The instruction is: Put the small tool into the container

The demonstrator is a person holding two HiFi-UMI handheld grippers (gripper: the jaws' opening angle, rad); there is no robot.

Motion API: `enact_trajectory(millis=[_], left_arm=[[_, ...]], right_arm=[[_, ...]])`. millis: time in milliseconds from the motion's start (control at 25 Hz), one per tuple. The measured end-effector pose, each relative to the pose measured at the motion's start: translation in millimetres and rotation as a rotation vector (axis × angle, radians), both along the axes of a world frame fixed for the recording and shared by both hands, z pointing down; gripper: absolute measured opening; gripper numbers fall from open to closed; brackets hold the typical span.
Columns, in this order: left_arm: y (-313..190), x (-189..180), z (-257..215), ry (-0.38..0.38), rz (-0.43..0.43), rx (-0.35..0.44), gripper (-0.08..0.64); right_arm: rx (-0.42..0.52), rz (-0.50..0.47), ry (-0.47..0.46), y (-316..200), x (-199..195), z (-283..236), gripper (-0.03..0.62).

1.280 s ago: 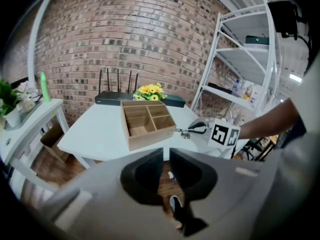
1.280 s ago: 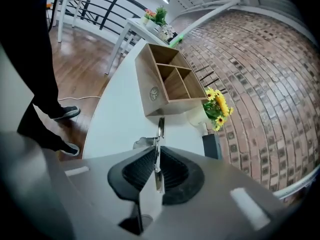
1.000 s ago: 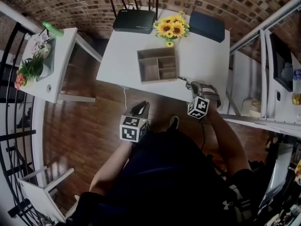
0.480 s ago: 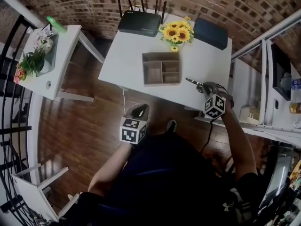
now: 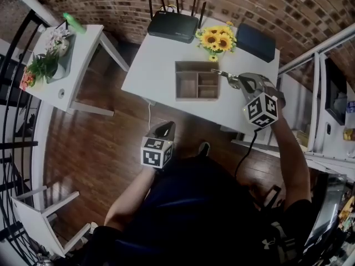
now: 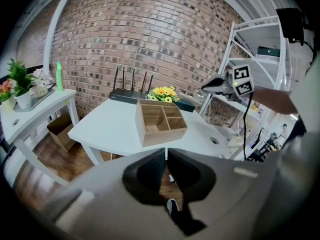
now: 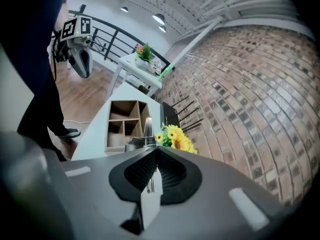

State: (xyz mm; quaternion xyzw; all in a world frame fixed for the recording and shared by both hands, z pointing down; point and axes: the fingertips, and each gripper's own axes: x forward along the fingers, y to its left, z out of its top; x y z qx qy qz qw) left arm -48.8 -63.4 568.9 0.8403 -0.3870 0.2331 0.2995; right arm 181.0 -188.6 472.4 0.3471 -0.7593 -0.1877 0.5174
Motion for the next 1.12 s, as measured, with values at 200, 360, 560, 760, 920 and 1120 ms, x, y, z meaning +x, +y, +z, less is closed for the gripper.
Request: enact_trajectory(millis=[200,360,560,760,920,1120], left_arm=[[3,-15,1,0.002,-0.055,0.0,0.012],[7,-32,-1,0.004,-0.111,-0.005,0.011],[11,-50,3,0.008,-0.188,-0.01,0.009],[18,-58,4,0.01,-0.224,-0.024,0.006],[19,-64,5,0.008,-0.245,-0.025,0.005],[16,-72,6,0.011,-0.266,-0.031,0.005]], right_arm=[[0.034,-0.1,0.018,-26,-48,-10,0.014],[0.006,-0.158,0.023,-39,-83,6,0.014],[-0.032,-0.201,0.018,-51,-108,22,0.014],[-0.049,-0.211,0.027,-64,-118,35,0.014],[-0.062,-0.214,0.037,-71,-123,47,0.014],[-0.075,-0.227,0.07,-72,-123,58,0.014]])
